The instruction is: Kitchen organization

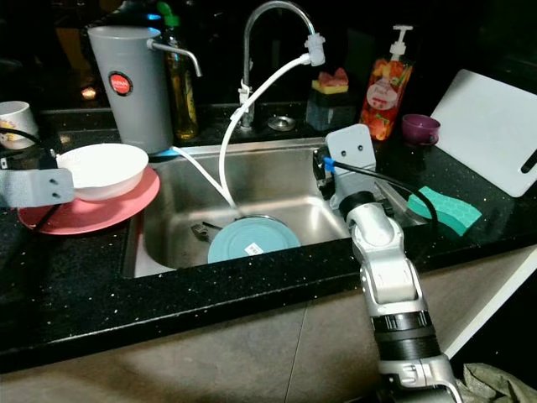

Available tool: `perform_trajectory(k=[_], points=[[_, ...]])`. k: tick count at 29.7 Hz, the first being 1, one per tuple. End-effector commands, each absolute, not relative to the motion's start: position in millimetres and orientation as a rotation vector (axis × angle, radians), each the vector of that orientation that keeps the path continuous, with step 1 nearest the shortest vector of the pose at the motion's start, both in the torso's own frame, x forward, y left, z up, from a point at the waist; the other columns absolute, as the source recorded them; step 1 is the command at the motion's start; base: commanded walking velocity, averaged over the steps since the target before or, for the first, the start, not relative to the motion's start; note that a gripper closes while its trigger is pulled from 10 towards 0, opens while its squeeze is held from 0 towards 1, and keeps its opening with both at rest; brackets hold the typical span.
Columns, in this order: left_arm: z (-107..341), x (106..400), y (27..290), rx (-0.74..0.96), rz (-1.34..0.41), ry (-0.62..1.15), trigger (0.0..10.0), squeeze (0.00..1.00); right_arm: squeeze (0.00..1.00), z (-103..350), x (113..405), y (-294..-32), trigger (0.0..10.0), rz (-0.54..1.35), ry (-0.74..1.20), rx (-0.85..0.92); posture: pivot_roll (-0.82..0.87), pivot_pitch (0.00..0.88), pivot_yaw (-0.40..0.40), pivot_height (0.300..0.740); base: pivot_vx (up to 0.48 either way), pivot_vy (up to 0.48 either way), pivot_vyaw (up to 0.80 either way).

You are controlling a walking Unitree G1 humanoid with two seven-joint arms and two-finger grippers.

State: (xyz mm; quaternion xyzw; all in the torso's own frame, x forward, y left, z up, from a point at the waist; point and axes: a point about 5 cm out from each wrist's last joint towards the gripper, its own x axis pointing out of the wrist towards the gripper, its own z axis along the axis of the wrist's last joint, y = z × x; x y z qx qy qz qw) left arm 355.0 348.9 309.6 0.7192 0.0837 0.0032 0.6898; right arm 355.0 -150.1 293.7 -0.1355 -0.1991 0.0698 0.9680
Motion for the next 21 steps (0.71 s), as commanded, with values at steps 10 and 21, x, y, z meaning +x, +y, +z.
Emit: perform_trajectory(k=[10,21], points=[[299.9,357.6,352.4,1.589,0.003,0.239,5.9,0.0,0.0,294.7,349.7,-160.4,10.0,0.117,-0.388,-0.294,0.1,0.152,-0.055,0.74,0.0,0.0,0.0],[297.0,357.6,355.6,1.563,0.003,0.278,10.0,0.0,0.0,297.3,350.7,-155.1,10.0,0.138,-0.389,-0.297,0.1,0.155,-0.067,0.74,0.0,0.0,0.0]])
